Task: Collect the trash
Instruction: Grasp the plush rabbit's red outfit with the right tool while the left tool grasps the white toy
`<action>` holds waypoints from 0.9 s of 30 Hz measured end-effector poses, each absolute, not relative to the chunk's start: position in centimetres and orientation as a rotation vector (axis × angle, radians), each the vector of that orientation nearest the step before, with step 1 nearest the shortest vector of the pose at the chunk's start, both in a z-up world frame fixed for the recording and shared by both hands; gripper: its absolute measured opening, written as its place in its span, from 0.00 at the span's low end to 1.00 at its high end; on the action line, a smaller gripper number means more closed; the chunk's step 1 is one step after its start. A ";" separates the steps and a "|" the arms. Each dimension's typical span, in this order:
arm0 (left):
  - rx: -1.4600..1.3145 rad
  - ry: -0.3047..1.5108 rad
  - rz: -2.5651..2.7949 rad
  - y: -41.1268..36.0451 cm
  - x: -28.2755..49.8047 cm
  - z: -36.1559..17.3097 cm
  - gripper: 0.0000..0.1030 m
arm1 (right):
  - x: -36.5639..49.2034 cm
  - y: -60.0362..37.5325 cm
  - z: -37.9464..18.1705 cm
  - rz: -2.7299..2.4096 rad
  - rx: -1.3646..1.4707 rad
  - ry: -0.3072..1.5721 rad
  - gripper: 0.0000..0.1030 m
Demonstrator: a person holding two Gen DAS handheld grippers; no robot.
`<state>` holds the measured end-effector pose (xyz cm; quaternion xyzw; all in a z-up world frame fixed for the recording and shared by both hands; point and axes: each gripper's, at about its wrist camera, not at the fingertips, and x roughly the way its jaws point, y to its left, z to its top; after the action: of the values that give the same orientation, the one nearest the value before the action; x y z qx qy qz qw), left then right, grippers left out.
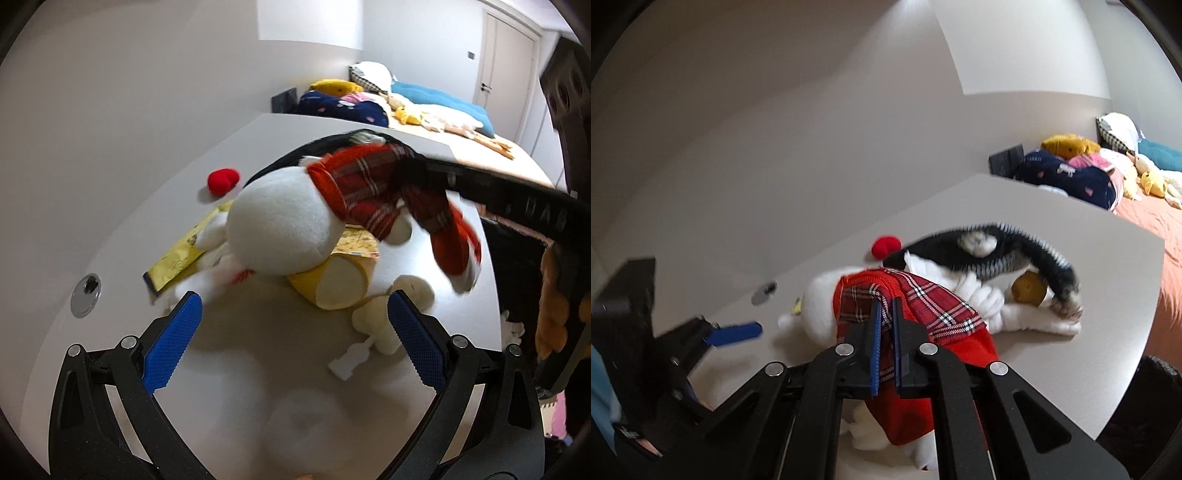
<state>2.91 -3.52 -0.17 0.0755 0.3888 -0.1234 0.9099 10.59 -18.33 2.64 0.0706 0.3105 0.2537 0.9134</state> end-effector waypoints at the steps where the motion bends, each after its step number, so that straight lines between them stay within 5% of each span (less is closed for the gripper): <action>1: 0.167 0.799 -0.265 -4.0 2.8 -0.1 0.94 | 10.6 -18.5 3.0 0.525 0.149 0.633 0.06; 17: 0.296 0.781 -0.437 -9.8 1.7 -1.7 0.93 | 7.1 -24.2 9.7 0.432 0.201 0.456 0.06; 21: 0.347 0.813 -0.437 -10.8 1.6 -3.1 0.77 | 6.1 -26.3 9.6 0.394 0.221 0.449 0.06; 27: 0.312 0.877 -0.424 -10.0 2.7 -4.3 0.73 | 5.2 -29.0 8.9 0.348 0.252 0.445 0.06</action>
<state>2.70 -10.05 -4.30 0.1492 0.4198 -0.2027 0.8720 5.17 -28.95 8.94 0.1242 0.2188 0.1714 0.9525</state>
